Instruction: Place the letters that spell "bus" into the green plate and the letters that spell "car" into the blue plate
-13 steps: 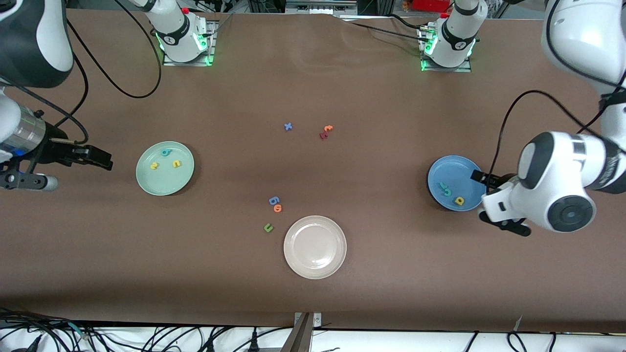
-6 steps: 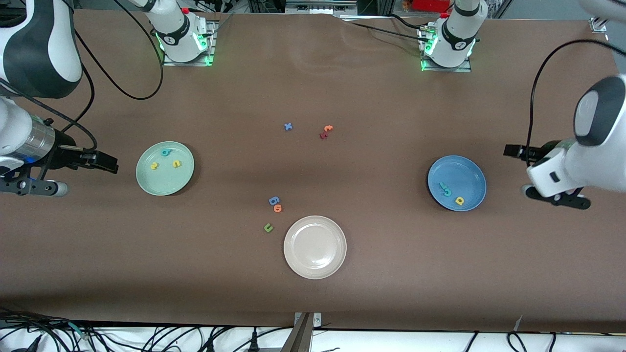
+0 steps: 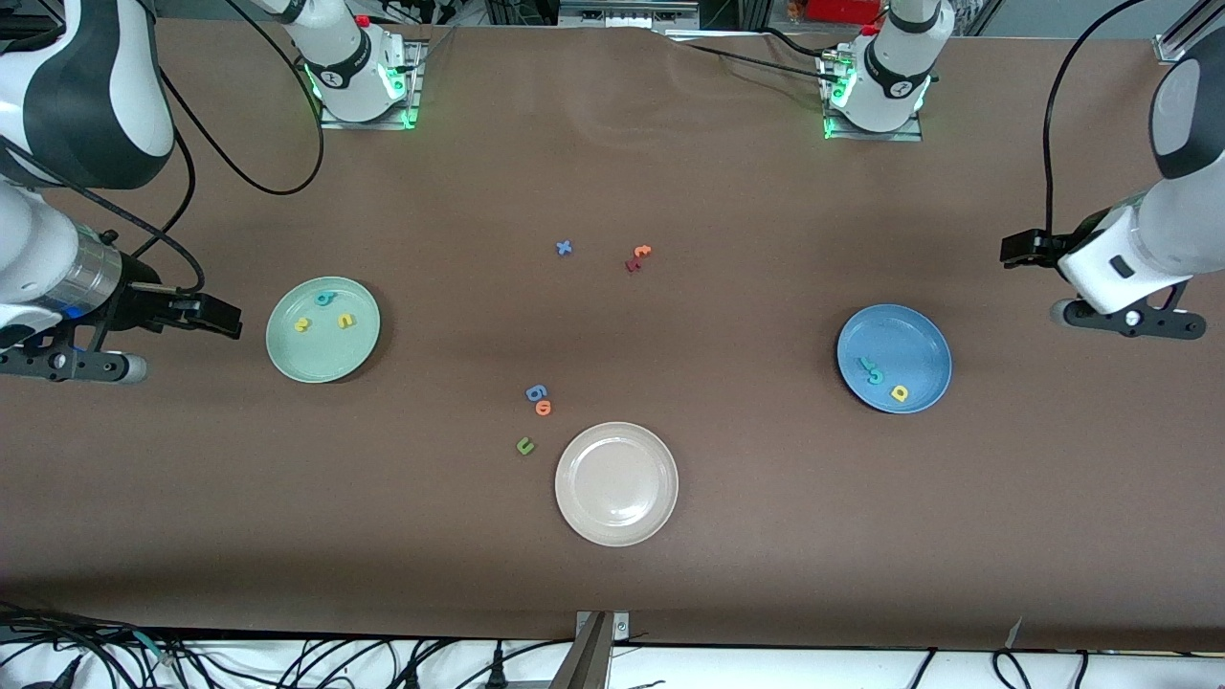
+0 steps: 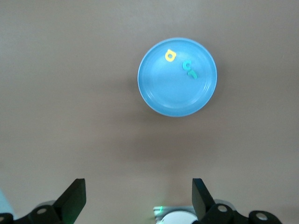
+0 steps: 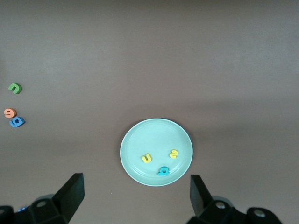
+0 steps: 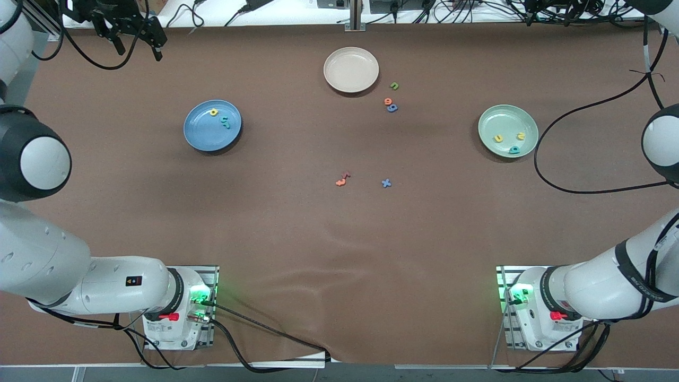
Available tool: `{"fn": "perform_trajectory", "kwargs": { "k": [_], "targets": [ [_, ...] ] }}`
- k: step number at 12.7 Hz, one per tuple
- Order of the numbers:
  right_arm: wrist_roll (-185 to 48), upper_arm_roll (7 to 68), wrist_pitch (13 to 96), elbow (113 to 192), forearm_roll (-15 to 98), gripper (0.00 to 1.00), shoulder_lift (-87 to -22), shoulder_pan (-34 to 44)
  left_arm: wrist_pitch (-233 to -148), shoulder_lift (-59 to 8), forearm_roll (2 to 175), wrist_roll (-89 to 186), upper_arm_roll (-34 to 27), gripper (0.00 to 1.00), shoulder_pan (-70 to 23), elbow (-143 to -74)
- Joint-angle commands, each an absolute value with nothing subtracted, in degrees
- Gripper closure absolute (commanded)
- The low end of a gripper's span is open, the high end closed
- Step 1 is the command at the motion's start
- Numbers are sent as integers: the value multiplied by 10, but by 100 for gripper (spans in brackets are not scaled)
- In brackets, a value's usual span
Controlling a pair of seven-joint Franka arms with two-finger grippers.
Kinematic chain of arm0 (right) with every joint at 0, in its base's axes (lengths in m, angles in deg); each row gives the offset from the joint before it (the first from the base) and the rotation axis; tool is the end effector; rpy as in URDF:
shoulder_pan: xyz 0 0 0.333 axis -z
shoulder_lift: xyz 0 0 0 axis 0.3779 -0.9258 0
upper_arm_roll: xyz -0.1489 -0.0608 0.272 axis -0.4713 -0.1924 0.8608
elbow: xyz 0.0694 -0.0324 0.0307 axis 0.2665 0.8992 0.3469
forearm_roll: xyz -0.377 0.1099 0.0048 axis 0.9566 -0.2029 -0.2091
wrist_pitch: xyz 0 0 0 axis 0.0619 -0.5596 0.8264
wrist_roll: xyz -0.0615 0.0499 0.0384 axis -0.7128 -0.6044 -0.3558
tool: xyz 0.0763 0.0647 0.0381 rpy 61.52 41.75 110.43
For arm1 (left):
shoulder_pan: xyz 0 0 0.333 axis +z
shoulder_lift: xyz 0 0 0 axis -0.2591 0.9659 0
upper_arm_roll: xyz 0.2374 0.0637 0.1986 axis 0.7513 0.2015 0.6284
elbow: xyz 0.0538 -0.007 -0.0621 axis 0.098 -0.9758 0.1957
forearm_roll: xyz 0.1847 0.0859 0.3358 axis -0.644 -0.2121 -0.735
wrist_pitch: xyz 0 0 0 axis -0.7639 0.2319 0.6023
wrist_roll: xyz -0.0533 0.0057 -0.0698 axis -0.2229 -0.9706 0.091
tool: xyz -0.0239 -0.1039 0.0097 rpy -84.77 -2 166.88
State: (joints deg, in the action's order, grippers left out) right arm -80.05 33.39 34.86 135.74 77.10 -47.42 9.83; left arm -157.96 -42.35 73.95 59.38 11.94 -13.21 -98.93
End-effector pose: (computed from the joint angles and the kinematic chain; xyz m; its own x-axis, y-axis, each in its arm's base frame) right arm 0.6424 0.0476 0.5248 0.9967 -0.0670 -0.0449 -0.0657 -0.9974 0.0300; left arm 0.5799 0.0044 0.5294 0.9626 -0.0853 -0.2573 -0.1059 -0.9921 -0.0674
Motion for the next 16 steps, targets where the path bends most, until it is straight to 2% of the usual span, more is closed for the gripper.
{"fn": "perform_trajectory", "kwargs": {
  "k": [1,7,10,16],
  "targets": [
    [-810,335,342,1353,782,0,-472,95,-1617,-504,761,584,154,0,-155,-1048],
    [-810,335,344,1353,782,0,-473,95,-1625,-527,763,588,154,0,-164,-1039],
    [-810,336,344,1353,781,0,-473,95,-1619,-495,763,588,151,0,-156,-999],
    [-810,336,345,1353,782,0,-473,95,-1618,-495,787,588,154,0,-153,-997]
  ]
}}
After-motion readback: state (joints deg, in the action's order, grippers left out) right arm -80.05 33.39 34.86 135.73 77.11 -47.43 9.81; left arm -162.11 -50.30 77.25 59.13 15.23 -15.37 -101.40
